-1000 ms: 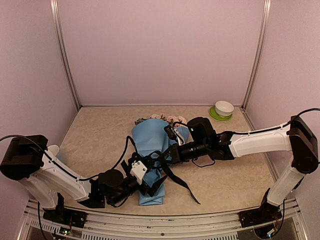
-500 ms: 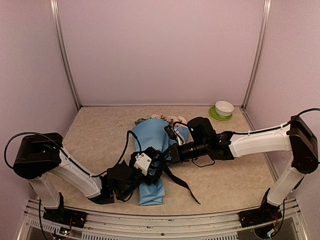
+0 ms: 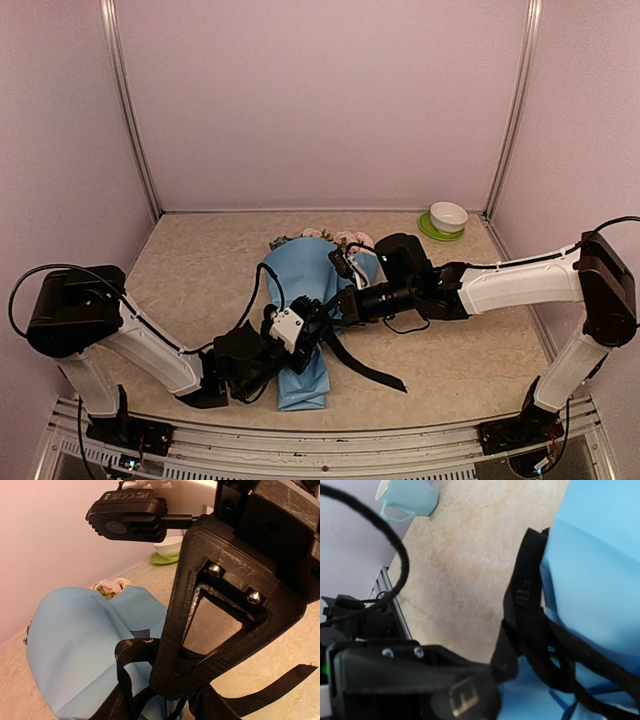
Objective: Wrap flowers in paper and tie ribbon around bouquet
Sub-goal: Tie the half-tied ribbon around the folded bouquet.
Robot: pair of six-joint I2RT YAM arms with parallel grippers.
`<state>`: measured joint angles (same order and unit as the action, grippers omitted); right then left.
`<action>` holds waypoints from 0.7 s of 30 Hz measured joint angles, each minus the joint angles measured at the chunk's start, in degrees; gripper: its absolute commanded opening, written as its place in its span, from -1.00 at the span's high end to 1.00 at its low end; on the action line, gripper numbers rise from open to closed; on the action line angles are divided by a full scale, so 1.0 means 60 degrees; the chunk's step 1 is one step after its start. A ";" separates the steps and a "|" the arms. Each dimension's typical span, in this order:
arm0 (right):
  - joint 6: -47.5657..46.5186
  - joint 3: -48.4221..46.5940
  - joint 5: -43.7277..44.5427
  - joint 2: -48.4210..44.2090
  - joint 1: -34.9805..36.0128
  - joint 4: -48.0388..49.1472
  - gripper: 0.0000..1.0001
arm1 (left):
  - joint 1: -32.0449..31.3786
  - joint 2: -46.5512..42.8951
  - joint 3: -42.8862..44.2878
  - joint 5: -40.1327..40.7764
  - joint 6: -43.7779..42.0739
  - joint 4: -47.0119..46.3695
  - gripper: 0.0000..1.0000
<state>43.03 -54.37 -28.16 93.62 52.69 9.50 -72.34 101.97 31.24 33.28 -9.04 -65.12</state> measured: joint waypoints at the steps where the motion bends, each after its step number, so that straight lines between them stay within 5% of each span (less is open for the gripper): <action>1: 0.0007 0.0000 -0.0015 0.0000 0.0000 0.0011 1.00 | 0.0004 0.0000 -0.0004 -0.0018 0.0007 0.0018 0.30; 7: 0.0044 0.0000 -0.0044 0.0000 0.0004 0.0051 0.98 | 0.0066 0.0000 0.0000 -0.0069 0.0069 0.0208 0.70; 11: 0.0095 0.0000 -0.0066 0.0004 0.0004 0.0066 0.74 | 0.0069 0.0000 0.0000 -0.0146 0.0149 0.0357 1.00; 18: -0.0113 -0.0044 -0.0015 0.0000 0.0007 -0.0270 0.08 | 0.0109 -0.0189 -0.0004 -0.0186 0.0277 0.0812 1.00; 21: -0.0499 -0.0087 -0.0040 -0.0095 -0.0146 -0.0750 0.01 | 0.0131 -0.0688 -0.0011 -0.0306 0.0528 0.1337 1.00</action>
<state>40.03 -54.89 -28.40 93.06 51.81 4.99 -71.55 97.84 31.18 31.44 -5.87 -57.10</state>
